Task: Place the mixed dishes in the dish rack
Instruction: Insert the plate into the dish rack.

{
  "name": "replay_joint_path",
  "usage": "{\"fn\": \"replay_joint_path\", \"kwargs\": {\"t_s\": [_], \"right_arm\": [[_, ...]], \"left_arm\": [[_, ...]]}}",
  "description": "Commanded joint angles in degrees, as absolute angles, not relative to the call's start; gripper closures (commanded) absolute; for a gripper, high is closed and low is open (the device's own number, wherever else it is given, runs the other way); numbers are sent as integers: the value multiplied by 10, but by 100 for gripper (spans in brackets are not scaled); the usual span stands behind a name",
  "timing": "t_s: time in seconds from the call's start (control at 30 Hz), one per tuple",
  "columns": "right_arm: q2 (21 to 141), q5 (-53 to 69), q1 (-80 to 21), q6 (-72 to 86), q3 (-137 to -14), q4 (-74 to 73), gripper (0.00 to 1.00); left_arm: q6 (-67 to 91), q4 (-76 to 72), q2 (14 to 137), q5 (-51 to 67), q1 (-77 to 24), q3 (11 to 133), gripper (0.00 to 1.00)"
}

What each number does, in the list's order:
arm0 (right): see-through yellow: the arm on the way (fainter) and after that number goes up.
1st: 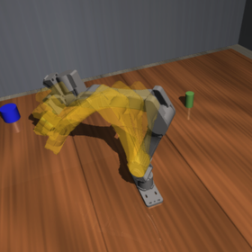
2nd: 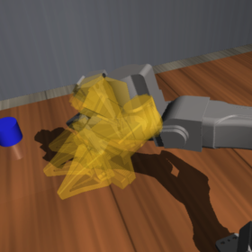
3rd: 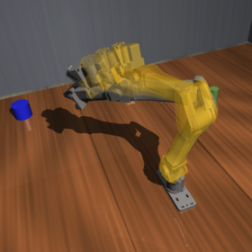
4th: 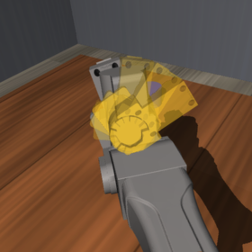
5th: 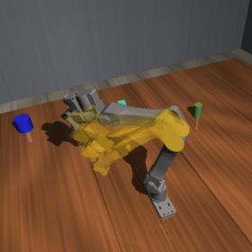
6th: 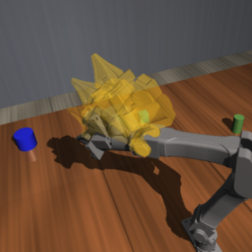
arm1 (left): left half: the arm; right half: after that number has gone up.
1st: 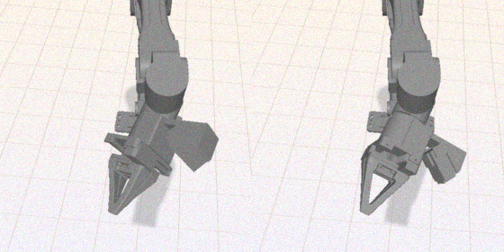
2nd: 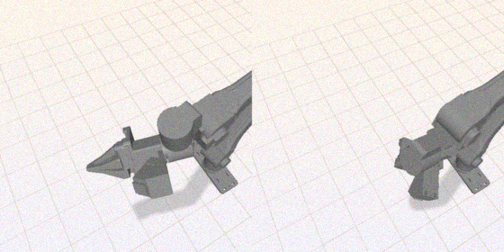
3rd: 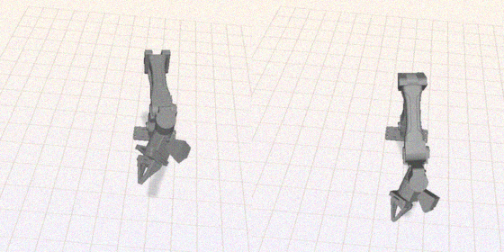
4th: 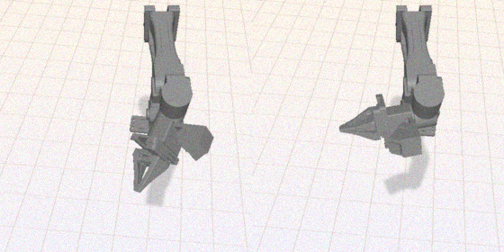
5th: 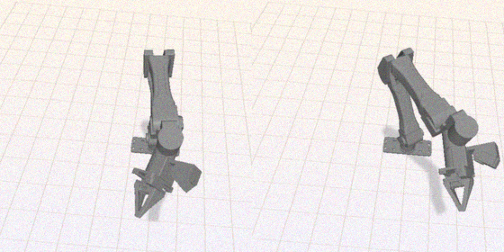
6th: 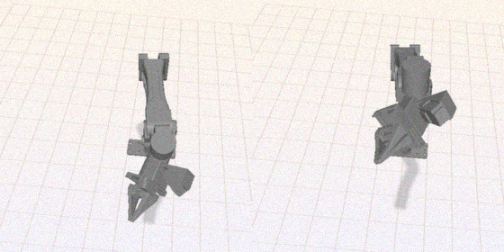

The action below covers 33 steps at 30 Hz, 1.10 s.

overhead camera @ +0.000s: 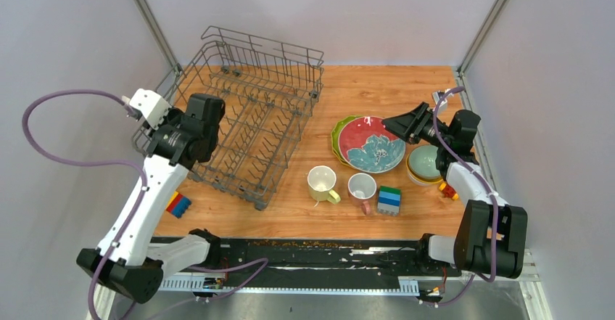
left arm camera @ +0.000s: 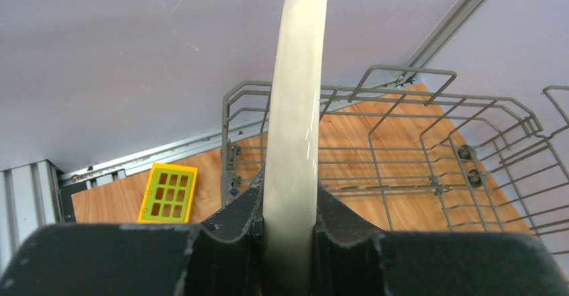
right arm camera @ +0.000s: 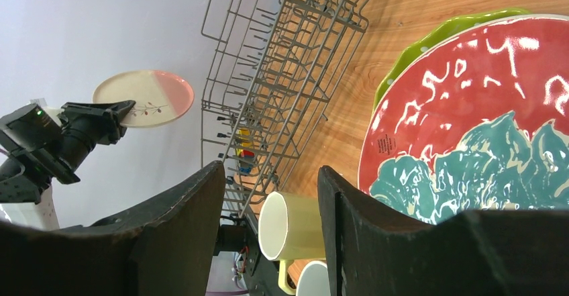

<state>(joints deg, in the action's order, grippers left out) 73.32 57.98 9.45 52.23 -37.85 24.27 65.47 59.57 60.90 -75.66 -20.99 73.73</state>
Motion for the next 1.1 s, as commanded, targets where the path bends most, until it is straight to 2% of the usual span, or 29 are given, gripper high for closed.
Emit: {"fn": "replay_joint_path", "kwargs": {"t_s": [0.0,0.1,0.27,0.97,1.07], "right_arm": [[733,577,97,512,-384,256,46],[734,578,97,512,-383,254,46],[734,576,97,508,-383,250,46],[749,577,97,500,-391,243,46],[749,577,97,500,-392,242,46]], "left_arm": [[738,626,675,-812,-209,795,100],[875,792,725,-808,-208,830,100],[989,861,783,-787,-203,837,100],[926,660,774,-713,-161,683,100],[942,654,774,-698,-157,663,96]]}}
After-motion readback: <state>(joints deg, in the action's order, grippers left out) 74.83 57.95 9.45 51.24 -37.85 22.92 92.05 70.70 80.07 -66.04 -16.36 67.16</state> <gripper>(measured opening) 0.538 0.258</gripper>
